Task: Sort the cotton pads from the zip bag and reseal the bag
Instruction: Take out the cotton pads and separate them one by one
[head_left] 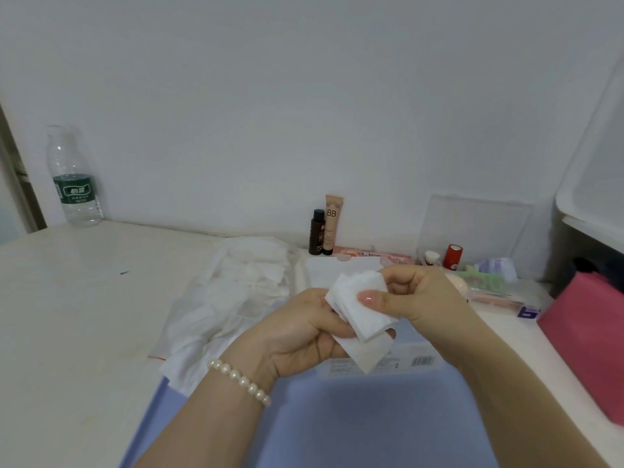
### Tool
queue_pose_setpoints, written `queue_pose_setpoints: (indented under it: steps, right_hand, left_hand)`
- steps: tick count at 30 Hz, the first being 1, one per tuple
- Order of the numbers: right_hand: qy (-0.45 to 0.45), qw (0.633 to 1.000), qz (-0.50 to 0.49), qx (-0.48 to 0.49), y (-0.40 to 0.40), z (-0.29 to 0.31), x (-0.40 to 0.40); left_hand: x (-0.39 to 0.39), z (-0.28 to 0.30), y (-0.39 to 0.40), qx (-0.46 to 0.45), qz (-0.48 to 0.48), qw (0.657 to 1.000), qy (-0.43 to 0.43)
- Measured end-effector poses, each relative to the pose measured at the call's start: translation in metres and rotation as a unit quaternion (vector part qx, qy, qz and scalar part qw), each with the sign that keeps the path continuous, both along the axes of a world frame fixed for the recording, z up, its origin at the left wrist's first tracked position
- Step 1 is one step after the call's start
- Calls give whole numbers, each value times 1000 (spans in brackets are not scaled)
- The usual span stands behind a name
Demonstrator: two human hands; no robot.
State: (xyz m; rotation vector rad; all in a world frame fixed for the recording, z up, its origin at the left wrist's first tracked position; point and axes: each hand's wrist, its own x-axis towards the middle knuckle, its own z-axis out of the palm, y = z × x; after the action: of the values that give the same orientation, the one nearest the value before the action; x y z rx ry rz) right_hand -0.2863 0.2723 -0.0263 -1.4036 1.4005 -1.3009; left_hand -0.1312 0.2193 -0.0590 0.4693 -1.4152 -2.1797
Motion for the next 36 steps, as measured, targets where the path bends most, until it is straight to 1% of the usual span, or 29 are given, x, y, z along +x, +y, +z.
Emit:
queue_pose_setpoints:
  steps: [4,6,8,11,17,20,22,24,29,32,36]
  right_hand:
    - [110,992,-32,-48,0,0,4]
    - [154,987,-17,-47,0,0,1]
    - [171,984,12,-40,1,-1,-2]
    - [186,981,4,-52,1,0,-3]
    - [179,983,12,-49,2,0,-3]
    - [196,979,32,-41,1,-1,-5]
    - [200,978,26,-50,0,-3,-4]
    - [185,980,-3,-78,-2,-5,-3]
    - [132,978,-77,-138,-6,-7,-2]
    - [116,974,-113,-156,-8,-9,-2]
    - [98,971,-129,-175,-8,-11,1]
  left_hand:
    - [2,-2,-2,-16,-5,1000,-13]
    - [3,-2,-2,-35,-10,999,-22]
    - [4,-2,-1,-55,-19,998,-29]
    - [5,-3,-1,-69,-29,997,-34]
    - [6,-4,-4,-66,-39,996,-53]
    - [6,-5,-5,-68,-31,994,-78]
    - [6,-5,-5,-63,-34,994,-79]
    - [5,-4,-4,-41,-31,997,-58]
    - [3,-1,-6,48,-1,999,20]
    - [1,1,-4,61,12,997,38]
    - [-4,0,-5,79,79,993,45]
